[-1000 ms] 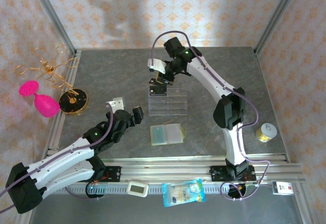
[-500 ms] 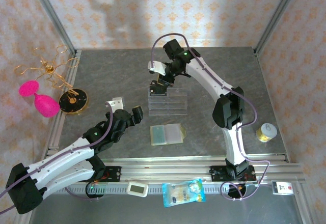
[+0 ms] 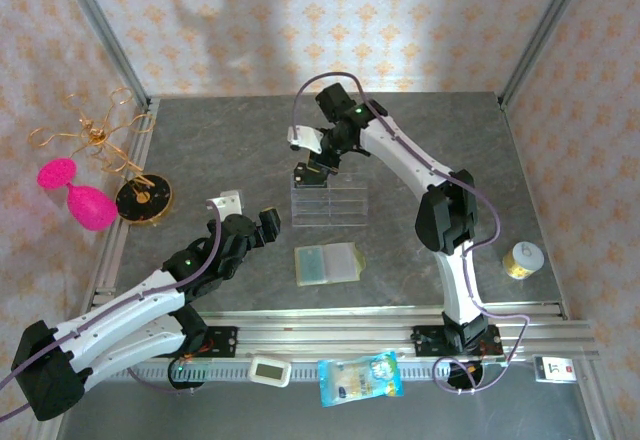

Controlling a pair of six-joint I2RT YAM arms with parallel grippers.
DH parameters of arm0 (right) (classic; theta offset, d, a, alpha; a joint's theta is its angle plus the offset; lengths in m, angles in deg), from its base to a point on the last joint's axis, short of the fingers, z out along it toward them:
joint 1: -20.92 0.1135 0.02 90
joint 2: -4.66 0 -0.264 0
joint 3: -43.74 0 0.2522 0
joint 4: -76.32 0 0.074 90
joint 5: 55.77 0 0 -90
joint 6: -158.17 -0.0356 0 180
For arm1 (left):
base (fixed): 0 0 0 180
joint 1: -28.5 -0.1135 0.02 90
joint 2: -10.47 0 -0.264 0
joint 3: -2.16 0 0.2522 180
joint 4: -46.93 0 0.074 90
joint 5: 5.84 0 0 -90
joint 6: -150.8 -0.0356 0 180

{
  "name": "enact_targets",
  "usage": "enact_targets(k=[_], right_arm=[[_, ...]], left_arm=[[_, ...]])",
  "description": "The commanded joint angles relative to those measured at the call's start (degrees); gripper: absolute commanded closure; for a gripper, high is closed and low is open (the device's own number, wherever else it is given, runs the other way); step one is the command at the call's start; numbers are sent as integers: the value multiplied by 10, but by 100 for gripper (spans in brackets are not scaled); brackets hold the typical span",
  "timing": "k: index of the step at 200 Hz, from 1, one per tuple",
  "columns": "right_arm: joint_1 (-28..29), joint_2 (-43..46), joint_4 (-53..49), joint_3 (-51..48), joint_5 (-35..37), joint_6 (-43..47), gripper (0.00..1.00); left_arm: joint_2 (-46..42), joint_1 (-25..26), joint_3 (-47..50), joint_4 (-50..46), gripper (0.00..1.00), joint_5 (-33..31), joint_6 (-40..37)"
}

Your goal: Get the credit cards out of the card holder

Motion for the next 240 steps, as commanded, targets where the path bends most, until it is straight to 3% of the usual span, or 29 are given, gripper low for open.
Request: enact_targets(k=[1,17,36,51,95,115,138,153,174,205,240], right_arm=[[8,-15,15,-9,16,-5,98],[10,-14,21,-10,19,-10,94],[11,-10,49,-8,19,-33,74],[11,-4,71,0,12,-56,65],[11,28,148,12,-35,-158,57],[15,51,210,-15,-71,-259,56],[21,122,388,-162,-75,-444,53],[35,183,500,-293,-18,-545,52],[54,268,571,-451,55,-664,52],[127,362,547,-614,150,-717,52],[236,349,486,-695,249,-766,52]], left_arm=[[1,-7,7,6,1,5,-12],[0,-7,10,8,1,9,-11],[-2,-8,11,9,1,12,-10],[-3,-8,10,9,1,12,-8],[-24,-8,25,30,1,28,8],[-39,-8,37,44,1,26,28],[-60,-8,52,55,1,31,43],[-75,-8,62,58,1,38,53],[-100,-8,84,64,1,61,70],[-122,-8,116,72,1,87,89],[-110,-8,129,70,5,109,111]])
